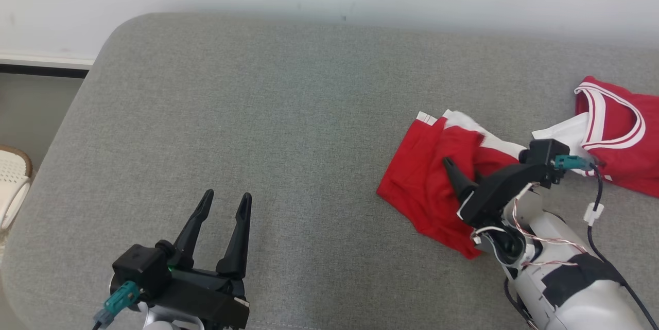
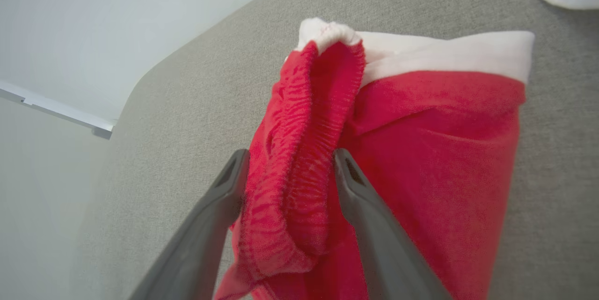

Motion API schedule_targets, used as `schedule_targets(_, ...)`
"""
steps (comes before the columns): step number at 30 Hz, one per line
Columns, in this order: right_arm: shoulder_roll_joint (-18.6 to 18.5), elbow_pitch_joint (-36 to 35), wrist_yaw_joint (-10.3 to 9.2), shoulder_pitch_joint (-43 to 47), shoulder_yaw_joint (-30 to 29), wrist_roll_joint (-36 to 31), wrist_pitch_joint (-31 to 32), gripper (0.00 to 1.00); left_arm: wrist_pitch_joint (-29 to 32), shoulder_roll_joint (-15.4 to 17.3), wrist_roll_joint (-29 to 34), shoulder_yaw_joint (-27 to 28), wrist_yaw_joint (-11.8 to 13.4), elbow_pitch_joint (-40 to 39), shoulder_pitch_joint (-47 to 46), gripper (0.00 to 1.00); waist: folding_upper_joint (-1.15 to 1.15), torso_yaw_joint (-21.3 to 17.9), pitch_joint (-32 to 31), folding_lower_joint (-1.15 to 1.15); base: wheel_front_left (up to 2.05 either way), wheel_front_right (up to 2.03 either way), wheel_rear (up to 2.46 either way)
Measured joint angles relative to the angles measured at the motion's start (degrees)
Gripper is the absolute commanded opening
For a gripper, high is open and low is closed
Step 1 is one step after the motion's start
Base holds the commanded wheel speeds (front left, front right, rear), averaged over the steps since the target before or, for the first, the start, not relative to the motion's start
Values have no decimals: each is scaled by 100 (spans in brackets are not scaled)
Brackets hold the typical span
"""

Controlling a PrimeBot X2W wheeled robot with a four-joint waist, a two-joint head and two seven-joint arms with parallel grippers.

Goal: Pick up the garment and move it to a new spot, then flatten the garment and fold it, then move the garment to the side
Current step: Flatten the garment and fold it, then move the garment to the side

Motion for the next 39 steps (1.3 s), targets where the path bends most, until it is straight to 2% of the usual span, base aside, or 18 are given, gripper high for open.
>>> schedule_targets(5, 201, 25, 65, -229, -48, 24, -154, 100, 0, 3, 10, 63, -46, -8, 5, 100, 0, -81, -23, 0, 0, 0, 0)
schedule_targets(10, 221, 160, 133, -318, -102, 52, -325, 100, 0, -8, 58, 57, -49, -4, 2, 100, 0, -162, -49, 0, 0, 0, 0)
schedule_targets(17, 248, 54, 470, -183, -52, 53, -675, 100, 0, 1, 71, 144, -98, -3, 32, 100, 0, -275, -122, 0, 0, 0, 0)
schedule_targets(19, 247, -3, 511, -68, -69, 53, -792, 100, 0, 2, 83, 190, -98, -4, 57, 100, 0, -322, -147, 0, 0, 0, 0)
schedule_targets(31, -123, -199, 568, 673, -180, 30, -1385, 100, 0, -35, 242, 222, -100, -119, 95, 100, 0, -569, -256, -1, 0, 0, 0)
schedule_targets(39, -171, -1, 567, 799, -321, 23, -1532, 100, 0, -51, 269, 147, -147, -165, 91, 100, 0, -533, -183, -1, 0, 0, 0)
